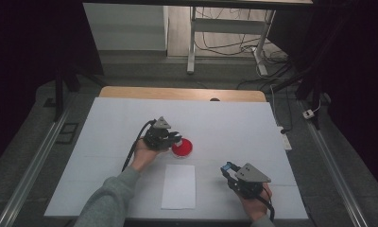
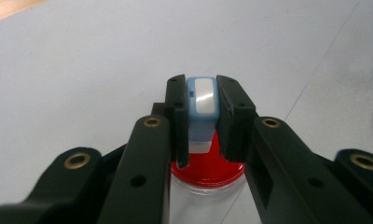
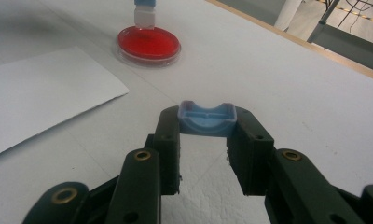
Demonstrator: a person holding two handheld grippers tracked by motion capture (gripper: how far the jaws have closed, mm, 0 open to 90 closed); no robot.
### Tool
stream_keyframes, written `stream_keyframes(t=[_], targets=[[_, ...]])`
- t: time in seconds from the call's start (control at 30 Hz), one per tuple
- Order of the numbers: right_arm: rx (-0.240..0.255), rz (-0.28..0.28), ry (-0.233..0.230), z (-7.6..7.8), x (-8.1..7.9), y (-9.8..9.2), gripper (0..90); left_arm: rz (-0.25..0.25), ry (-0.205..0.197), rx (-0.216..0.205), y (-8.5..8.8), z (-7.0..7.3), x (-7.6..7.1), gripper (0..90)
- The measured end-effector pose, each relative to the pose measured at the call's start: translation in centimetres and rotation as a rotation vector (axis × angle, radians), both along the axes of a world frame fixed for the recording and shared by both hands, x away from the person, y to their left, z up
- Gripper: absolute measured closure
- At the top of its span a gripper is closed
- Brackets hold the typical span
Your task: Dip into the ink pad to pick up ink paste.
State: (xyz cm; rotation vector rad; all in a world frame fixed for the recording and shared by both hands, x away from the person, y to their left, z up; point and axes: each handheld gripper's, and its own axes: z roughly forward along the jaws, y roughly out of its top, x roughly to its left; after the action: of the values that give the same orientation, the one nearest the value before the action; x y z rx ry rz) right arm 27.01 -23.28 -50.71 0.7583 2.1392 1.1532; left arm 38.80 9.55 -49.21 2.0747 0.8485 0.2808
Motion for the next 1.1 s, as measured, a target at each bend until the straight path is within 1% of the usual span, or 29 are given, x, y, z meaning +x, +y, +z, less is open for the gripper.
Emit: stream_keyframes(t=[0.3, 0.6, 0.93, 1.1], targets=[[0.000, -0.001, -0.001, 0.0, 0.0, 0.0, 65.3, 0.001, 0.001, -0.007, 0.2, 0.3, -0.1, 75.9], [-0.001, 0.002, -0.002, 0.1, 0.0, 0.0, 65.3, -0.005, 0.000, -0.025, 0.5, 0.8, -0.3, 75.8], [0.002, 0.002, -0.004, 0.1, 0.0, -0.1, 65.3, -0.025, -0.002, -0.048, 0.8, 1.5, -0.6, 75.8], [0.003, 0.002, -0.005, 0.1, 0.0, 0.0, 65.3, -0.039, -0.004, -0.052, 0.9, 1.8, -0.8, 75.8]])
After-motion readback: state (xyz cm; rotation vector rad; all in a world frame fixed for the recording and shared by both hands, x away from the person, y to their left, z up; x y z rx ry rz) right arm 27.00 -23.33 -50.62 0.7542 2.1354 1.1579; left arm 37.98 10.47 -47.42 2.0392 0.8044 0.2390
